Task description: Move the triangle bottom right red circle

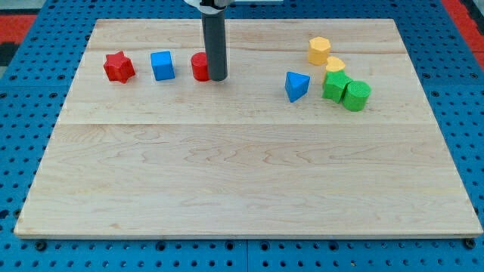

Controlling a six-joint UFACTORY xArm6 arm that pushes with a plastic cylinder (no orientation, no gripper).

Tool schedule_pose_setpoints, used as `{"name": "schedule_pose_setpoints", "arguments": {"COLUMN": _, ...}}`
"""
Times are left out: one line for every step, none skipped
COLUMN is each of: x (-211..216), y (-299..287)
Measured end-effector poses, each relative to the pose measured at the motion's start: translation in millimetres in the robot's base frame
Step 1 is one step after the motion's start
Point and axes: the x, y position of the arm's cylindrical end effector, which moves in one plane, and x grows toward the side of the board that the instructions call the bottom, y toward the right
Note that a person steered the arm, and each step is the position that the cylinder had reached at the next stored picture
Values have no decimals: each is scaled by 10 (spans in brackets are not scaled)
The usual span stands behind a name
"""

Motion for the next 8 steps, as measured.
{"name": "schedule_pose_setpoints", "arguments": {"x": -3, "y": 34}}
{"name": "schedule_pose_setpoints", "arguments": {"x": -73, "y": 262}}
{"name": "schedule_pose_setpoints", "arguments": {"x": -116, "y": 1076}}
{"name": "schedule_pose_setpoints", "arguments": {"x": -96, "y": 1660}}
{"name": "schedule_pose_setpoints", "arguments": {"x": 300, "y": 1486}}
{"name": "schedule_pose_setpoints", "arguments": {"x": 516, "y": 1338}}
{"name": "schedule_pose_setpoints", "arguments": {"x": 518, "y": 1213}}
{"name": "schedule_pose_setpoints", "arguments": {"x": 747, "y": 1105}}
